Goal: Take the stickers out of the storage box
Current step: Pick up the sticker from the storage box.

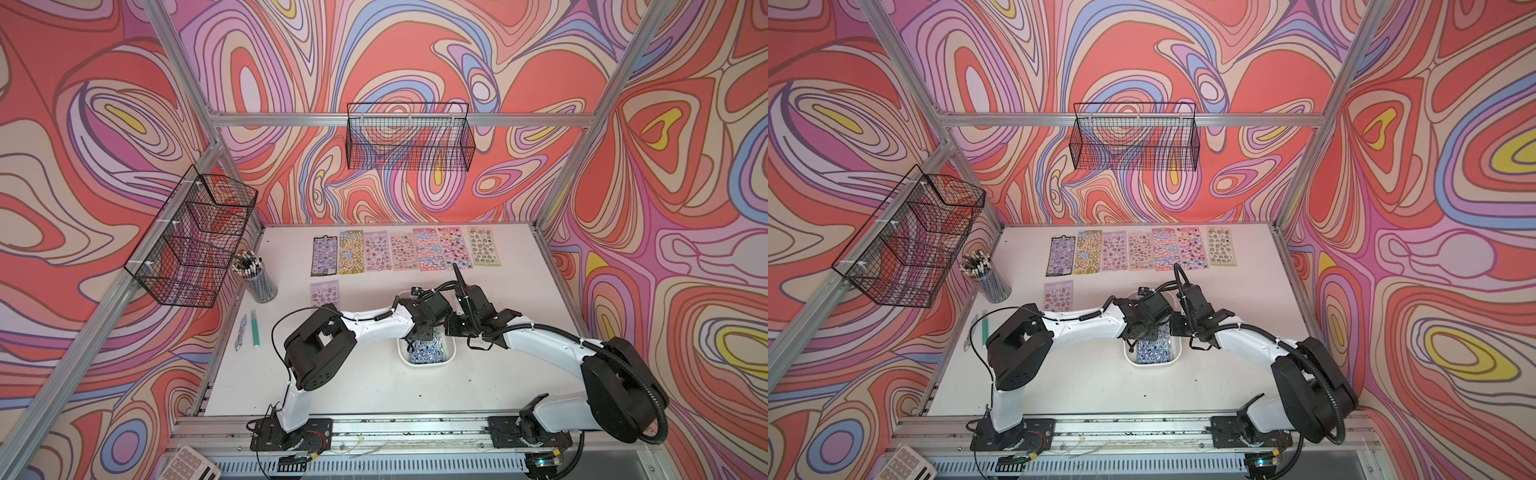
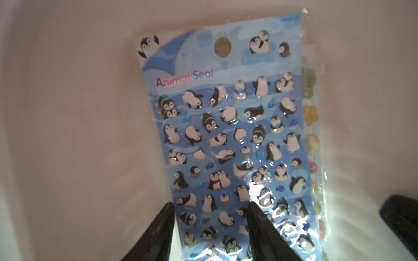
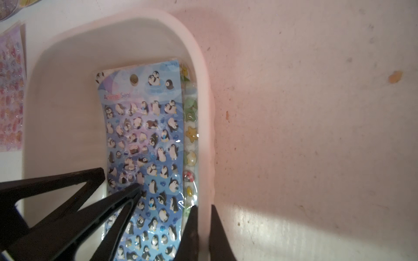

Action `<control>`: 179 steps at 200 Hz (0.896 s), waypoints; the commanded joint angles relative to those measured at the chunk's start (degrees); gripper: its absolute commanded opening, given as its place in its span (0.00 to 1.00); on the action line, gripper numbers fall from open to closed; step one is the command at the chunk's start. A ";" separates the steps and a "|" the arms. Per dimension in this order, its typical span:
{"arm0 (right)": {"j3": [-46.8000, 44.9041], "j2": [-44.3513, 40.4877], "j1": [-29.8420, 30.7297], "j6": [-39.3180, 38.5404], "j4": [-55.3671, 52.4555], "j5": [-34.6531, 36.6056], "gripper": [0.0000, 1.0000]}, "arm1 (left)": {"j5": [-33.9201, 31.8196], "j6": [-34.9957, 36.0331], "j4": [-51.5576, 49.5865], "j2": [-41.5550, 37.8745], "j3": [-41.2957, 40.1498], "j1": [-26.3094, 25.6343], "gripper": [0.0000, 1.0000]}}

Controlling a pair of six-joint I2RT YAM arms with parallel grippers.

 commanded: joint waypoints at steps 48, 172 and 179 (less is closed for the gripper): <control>-0.82 1.72 -0.12 0.46 -1.18 -0.70 0.20 | 0.09 -2.64 1.33 -2.09 -3.31 0.90 0.54; 1.13 -5.05 -0.12 0.17 -6.64 0.25 0.36 | -0.17 -2.33 1.34 -5.87 -3.01 1.39 0.54; 1.00 -5.33 -0.12 0.14 -6.73 0.10 0.33 | -0.44 -2.04 0.97 -5.94 -2.92 1.49 0.54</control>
